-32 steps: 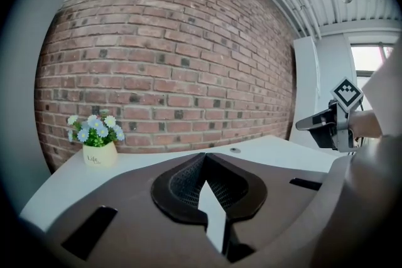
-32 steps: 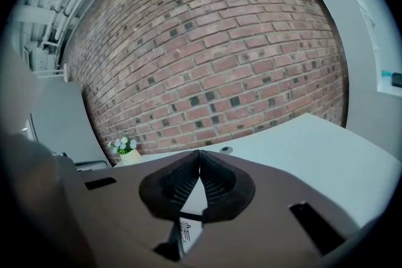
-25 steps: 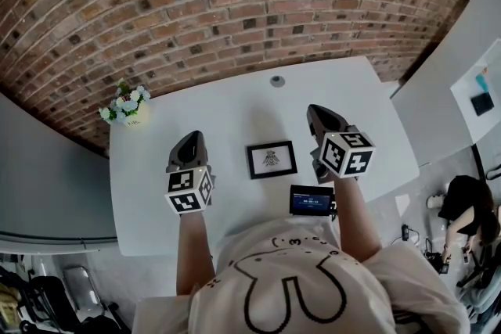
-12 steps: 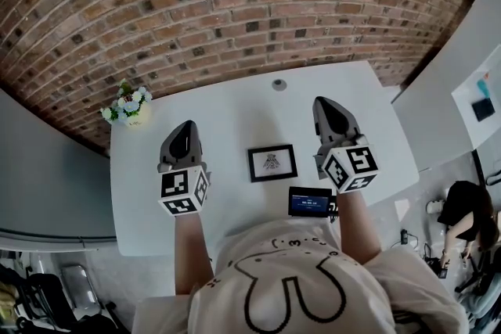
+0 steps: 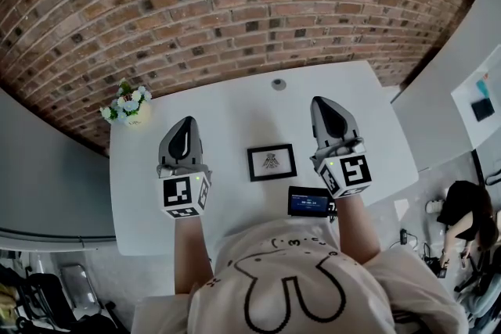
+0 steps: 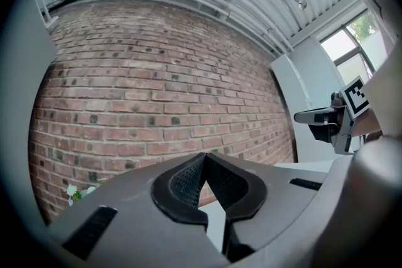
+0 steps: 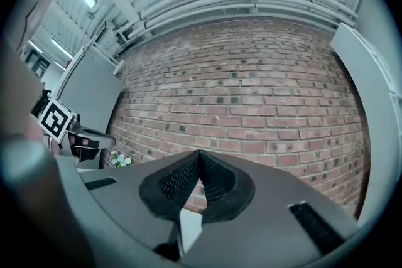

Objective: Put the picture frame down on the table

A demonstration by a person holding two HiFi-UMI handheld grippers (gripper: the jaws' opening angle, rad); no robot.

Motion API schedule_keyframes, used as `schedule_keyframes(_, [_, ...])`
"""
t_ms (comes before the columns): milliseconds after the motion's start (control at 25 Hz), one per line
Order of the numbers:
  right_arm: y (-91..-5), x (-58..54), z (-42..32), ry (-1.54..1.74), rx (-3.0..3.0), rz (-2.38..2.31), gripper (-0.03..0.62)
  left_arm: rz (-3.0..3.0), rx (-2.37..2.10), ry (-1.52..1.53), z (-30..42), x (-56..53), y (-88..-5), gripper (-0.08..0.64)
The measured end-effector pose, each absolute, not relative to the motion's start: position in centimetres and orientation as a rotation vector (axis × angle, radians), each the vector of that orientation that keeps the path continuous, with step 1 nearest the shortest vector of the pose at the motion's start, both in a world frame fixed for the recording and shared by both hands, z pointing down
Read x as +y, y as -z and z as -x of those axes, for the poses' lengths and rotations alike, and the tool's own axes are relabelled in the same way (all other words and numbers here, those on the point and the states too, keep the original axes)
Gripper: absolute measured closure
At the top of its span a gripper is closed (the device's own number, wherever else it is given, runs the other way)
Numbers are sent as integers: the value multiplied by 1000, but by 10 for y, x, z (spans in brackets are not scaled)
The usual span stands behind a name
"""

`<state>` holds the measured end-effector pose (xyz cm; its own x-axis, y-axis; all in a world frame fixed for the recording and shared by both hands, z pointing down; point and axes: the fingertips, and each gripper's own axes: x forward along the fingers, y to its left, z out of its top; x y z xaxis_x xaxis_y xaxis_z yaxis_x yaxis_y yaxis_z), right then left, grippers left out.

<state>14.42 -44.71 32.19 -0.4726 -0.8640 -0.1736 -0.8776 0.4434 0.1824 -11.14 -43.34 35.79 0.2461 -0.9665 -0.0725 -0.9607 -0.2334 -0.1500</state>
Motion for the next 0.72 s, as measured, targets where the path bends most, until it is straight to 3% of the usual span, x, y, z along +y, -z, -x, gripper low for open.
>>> schedule_keyframes(720, [-317, -439, -146, -421, 2634, 1602, 575, 2353, 1796, 51, 105, -428, -352, 551])
